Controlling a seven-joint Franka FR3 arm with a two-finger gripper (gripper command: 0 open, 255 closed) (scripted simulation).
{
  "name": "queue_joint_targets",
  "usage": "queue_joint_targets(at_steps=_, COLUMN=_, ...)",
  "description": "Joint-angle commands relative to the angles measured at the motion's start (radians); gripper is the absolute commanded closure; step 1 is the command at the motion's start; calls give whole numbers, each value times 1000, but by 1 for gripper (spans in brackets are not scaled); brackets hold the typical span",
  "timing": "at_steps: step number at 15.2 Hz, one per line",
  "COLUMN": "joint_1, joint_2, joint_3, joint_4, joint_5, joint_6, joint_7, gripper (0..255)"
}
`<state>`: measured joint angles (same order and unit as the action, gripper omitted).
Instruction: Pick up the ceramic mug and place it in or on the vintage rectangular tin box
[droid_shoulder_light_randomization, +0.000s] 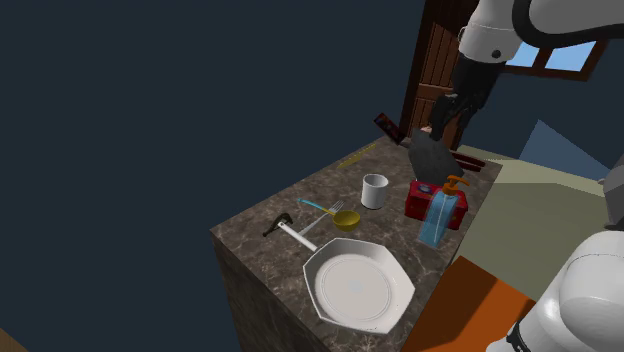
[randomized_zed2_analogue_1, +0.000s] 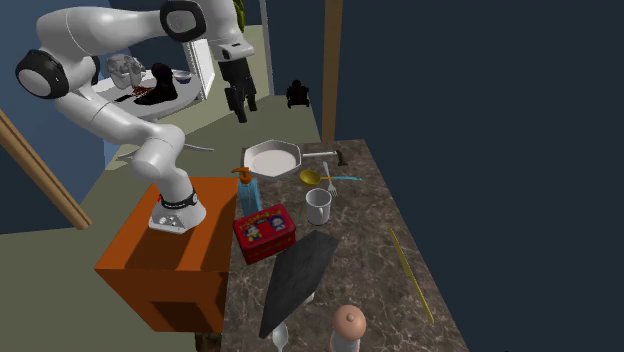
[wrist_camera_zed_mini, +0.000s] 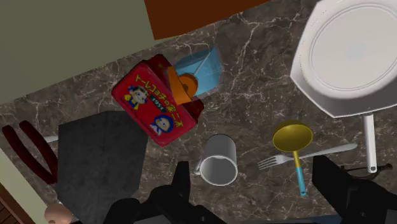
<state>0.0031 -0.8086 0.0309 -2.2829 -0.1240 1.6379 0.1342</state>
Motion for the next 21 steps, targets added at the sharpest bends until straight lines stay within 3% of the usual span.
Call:
queue_joint_targets(at_steps=1, joint_1=0, joint_2=0, joint_3=0, joint_4=0, joint_5=0, joint_6=0, joint_7=0, gripper=0)
queue_joint_targets(at_steps=11, joint_1=-7, joint_2=300, joint_3=-49, joint_4=-18, joint_5=-2, joint_6=252, joint_7=-25, gripper=0)
queue_joint_targets(at_steps=21, joint_1=-11, joint_2=662, joint_3=-85, joint_4=83, joint_5=20, joint_6=446, joint_7=-64, gripper=0)
